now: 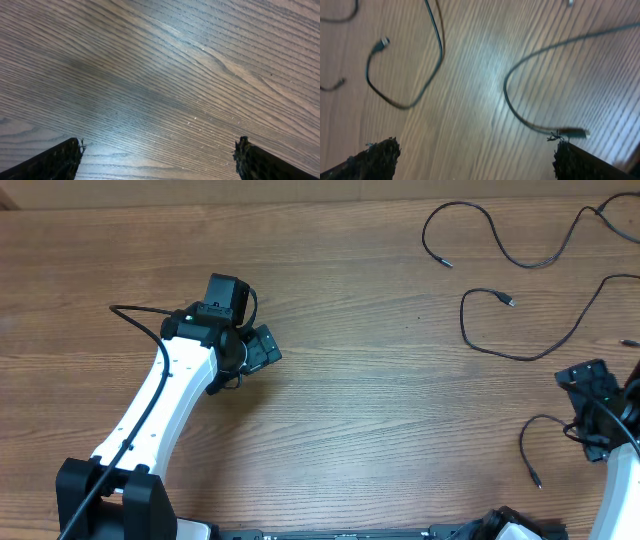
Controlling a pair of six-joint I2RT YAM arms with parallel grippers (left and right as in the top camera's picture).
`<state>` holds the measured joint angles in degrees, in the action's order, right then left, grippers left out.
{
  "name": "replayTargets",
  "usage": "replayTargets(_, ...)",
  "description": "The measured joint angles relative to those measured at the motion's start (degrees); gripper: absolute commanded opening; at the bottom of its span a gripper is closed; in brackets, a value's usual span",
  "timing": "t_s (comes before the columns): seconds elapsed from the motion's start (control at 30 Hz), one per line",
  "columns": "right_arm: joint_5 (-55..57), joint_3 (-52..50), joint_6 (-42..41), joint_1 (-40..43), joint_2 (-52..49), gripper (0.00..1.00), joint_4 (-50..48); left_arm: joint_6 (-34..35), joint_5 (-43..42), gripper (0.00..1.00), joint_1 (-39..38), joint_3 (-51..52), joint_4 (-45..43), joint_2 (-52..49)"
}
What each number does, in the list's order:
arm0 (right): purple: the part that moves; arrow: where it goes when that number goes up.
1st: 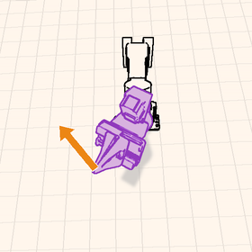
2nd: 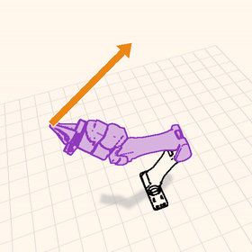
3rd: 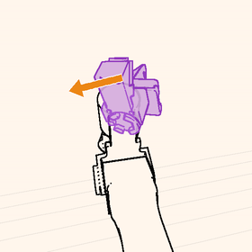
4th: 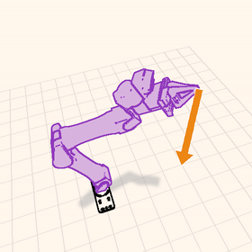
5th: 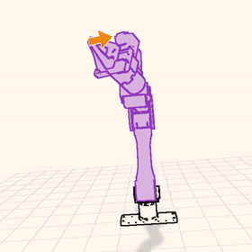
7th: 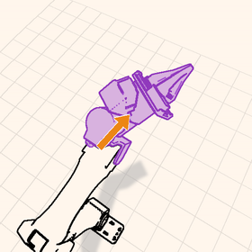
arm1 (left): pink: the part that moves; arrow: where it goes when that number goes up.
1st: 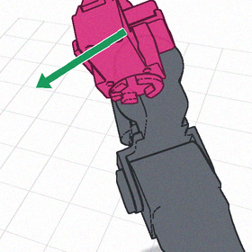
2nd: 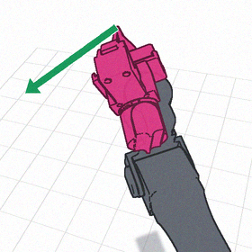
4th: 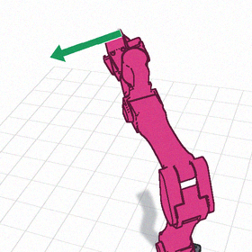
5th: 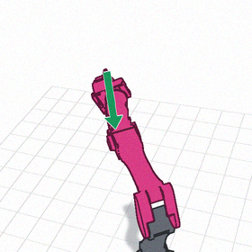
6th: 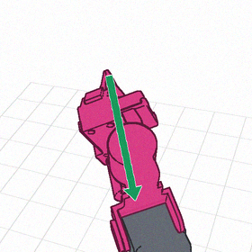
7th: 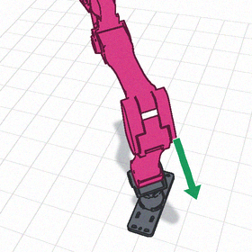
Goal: Untangle cables
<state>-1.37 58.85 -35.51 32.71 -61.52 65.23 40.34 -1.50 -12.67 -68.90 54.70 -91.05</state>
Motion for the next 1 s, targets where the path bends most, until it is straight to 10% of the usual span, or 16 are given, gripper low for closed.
replayTargets(0.67, -8.81, 0.11, -0.76, 39.04, -24.41, 0.99, -9.68, 0.00, -0.02, 0.99, 0.00, 0.00, 0.57, 0.00)
replayTargets(1.0, -6.45, 0.11, -5.51, 44.02, -28.63, 0.94, -14.05, 0.00, 0.00, 0.99, 0.00, 0.00, 0.33, 0.00)
